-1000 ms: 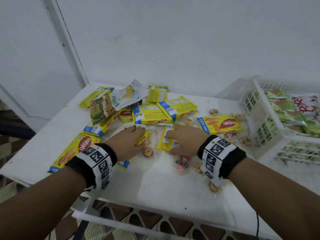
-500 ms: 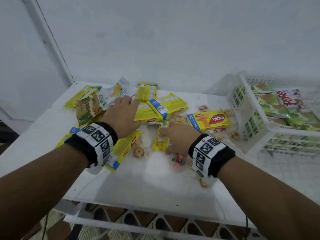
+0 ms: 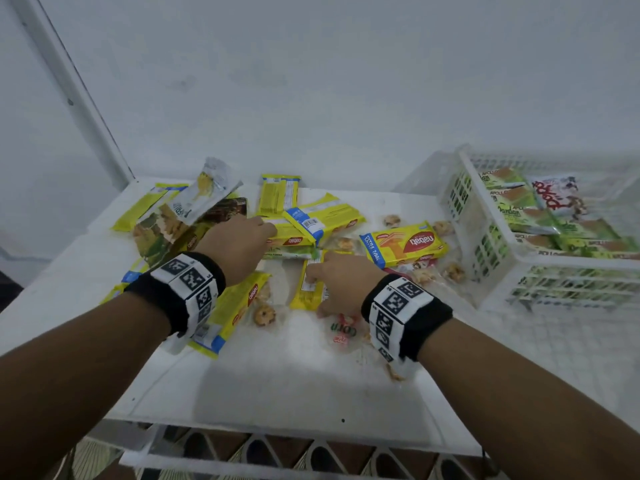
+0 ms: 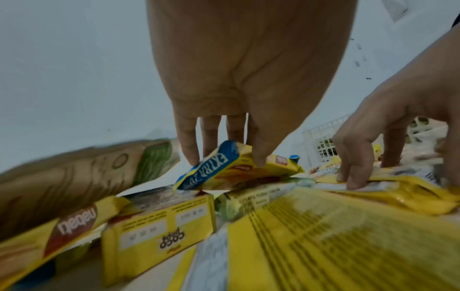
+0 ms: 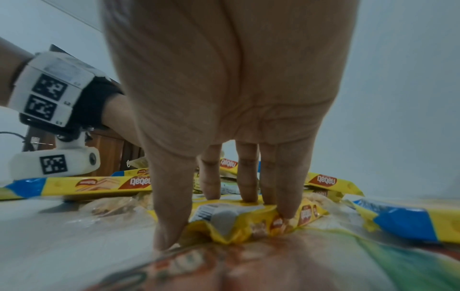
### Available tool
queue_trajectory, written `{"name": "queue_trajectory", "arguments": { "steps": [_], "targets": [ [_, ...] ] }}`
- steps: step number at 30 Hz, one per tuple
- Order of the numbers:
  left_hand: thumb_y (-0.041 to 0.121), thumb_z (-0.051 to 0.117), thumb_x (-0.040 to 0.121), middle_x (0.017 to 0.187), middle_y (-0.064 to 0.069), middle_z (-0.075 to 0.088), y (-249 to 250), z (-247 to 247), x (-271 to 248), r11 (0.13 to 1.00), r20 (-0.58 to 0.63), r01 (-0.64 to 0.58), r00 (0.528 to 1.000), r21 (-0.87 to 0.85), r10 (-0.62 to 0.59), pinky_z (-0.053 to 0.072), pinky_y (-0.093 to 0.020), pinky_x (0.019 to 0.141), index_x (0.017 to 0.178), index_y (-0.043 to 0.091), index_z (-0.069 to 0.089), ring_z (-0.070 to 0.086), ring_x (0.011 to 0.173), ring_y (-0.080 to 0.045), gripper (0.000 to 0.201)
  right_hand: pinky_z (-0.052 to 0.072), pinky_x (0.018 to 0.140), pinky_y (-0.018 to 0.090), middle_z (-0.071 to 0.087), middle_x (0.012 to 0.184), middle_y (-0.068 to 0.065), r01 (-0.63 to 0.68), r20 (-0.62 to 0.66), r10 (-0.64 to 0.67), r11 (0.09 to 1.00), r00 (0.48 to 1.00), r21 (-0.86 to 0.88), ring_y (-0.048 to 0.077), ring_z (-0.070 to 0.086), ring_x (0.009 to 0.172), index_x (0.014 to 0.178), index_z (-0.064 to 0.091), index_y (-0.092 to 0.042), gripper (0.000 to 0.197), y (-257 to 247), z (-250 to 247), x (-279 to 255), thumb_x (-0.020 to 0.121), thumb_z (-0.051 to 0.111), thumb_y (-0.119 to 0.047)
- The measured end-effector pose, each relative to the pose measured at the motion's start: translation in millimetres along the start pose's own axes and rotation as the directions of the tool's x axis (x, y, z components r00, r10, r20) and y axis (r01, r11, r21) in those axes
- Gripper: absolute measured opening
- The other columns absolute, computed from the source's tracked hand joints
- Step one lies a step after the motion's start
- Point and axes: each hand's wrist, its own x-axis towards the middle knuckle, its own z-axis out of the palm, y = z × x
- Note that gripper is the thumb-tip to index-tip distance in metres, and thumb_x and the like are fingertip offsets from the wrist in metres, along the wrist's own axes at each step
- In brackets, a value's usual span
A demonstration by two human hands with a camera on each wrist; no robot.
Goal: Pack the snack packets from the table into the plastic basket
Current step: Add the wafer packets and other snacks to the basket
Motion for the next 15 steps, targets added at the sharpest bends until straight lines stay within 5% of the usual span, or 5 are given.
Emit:
{"name": "queue_trajectory", "arguments": {
  "steps": [5,9,15],
  "targets": [
    [0.013,0.049,0.104,0.102,-0.007,0.065,8,-8,-15,0.997,-0.169,-0.052,0.985,-0.061,0.041,0.053,-0.048,0.067,0.122,0.015,0.056,0.061,0.086,-0.031,0.02,0.052,0.089,0.04,0.052,0.126,0.004,0.024,0.011,-0.024,0.999,1.0,0.021,0.029,0.057,0.116,0.14,0.051,-0.031,0.062,3,-1,-5,0.085,0.073,-0.052],
    [0.018,0.039,0.109,0.107,-0.012,0.065,10,-20,-25,0.967,-0.294,-0.07,0.956,-0.246,-0.006,0.051,-0.051,0.077,0.13,0.009,0.055,0.06,0.092,-0.032,0.027,0.048,0.101,0.044,0.052,0.14,0.002,0.055,0.063,-0.059,0.996,0.996,0.064,0.027,0.052,0.128,0.146,0.048,-0.033,0.065,11,-5,-11,0.09,0.063,-0.062],
    [0.029,0.038,0.11,0.1,-0.01,0.065,16,-49,-31,0.772,-0.235,0.118,0.914,-0.624,-0.33,0.043,-0.031,0.074,0.125,0.014,0.059,0.058,0.09,-0.029,0.03,0.049,0.096,0.042,0.058,0.136,0.0,-0.015,-0.13,0.041,0.981,0.991,0.195,0.023,0.052,0.127,0.144,0.047,-0.033,0.058,29,-18,-16,0.095,0.054,-0.063]
  ]
}}
